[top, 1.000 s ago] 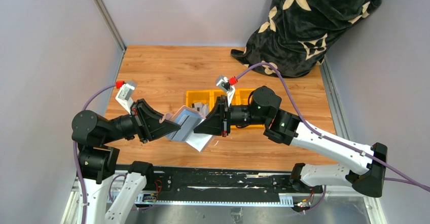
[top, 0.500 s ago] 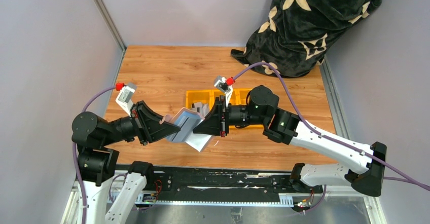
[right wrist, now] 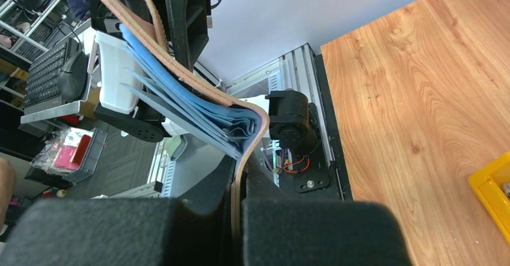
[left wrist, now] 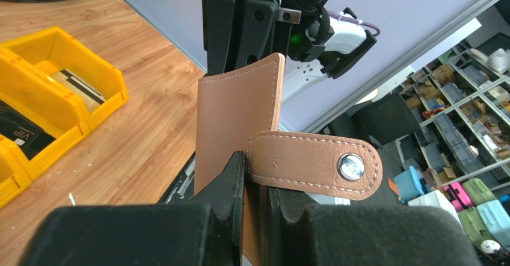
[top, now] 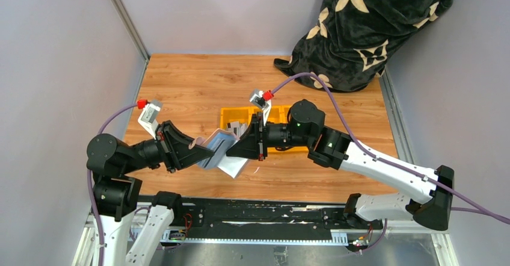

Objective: Take the credit cards out of the card holder
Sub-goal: Remove the credit card from the card holder.

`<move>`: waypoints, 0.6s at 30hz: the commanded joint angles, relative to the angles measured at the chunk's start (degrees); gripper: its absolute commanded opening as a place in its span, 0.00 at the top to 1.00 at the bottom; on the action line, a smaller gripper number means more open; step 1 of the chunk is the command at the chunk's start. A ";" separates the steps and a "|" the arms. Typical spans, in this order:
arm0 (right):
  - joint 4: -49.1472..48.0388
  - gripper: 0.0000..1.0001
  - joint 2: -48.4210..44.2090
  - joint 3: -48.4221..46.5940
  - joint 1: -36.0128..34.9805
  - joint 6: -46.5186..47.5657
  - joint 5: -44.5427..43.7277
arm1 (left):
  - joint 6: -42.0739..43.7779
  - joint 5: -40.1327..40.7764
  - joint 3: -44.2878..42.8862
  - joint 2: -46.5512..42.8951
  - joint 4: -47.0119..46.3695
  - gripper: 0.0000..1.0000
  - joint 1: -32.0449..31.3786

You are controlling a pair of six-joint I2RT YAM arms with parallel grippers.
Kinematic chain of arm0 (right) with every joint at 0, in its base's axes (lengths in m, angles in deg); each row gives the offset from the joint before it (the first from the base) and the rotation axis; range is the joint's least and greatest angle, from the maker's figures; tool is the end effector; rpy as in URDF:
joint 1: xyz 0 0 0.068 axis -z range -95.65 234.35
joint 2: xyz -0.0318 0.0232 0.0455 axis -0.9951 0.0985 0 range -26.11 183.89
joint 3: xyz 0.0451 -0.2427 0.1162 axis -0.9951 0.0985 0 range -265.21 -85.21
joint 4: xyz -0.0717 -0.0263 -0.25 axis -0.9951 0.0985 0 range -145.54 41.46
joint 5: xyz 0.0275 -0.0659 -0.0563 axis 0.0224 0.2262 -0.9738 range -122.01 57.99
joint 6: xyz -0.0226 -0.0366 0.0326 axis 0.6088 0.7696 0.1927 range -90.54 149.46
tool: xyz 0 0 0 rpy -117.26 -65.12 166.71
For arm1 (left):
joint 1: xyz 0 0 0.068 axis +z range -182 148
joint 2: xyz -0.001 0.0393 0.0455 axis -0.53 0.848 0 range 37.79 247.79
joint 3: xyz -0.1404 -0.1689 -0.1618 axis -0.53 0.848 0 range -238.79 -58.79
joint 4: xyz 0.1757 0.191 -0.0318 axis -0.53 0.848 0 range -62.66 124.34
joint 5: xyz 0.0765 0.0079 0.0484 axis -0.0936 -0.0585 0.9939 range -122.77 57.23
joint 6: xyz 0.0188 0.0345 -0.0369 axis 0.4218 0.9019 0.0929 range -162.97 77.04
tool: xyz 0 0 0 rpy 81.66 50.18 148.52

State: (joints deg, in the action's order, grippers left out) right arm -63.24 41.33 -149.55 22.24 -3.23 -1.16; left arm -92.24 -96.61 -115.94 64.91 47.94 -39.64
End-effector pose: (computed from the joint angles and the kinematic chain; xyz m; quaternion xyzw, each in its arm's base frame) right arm 0.1105 0.2479 0.4123 -0.3550 0.5827 0.6435 0.3468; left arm 0.0508 -0.0390 0.4230 0.1819 0.6564 -0.6091 0.4063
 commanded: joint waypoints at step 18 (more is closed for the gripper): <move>-14.67 1.00 3.65 -2.32 -0.21 -2.87 -1.81 | -1.79 -4.38 4.84 -3.07 -1.70 1.00 -0.45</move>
State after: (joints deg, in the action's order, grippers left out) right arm -65.36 42.99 -149.64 22.24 -4.06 -1.16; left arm -87.76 -95.36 -114.41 63.12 48.05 -39.58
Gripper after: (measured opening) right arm 0.019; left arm 0.139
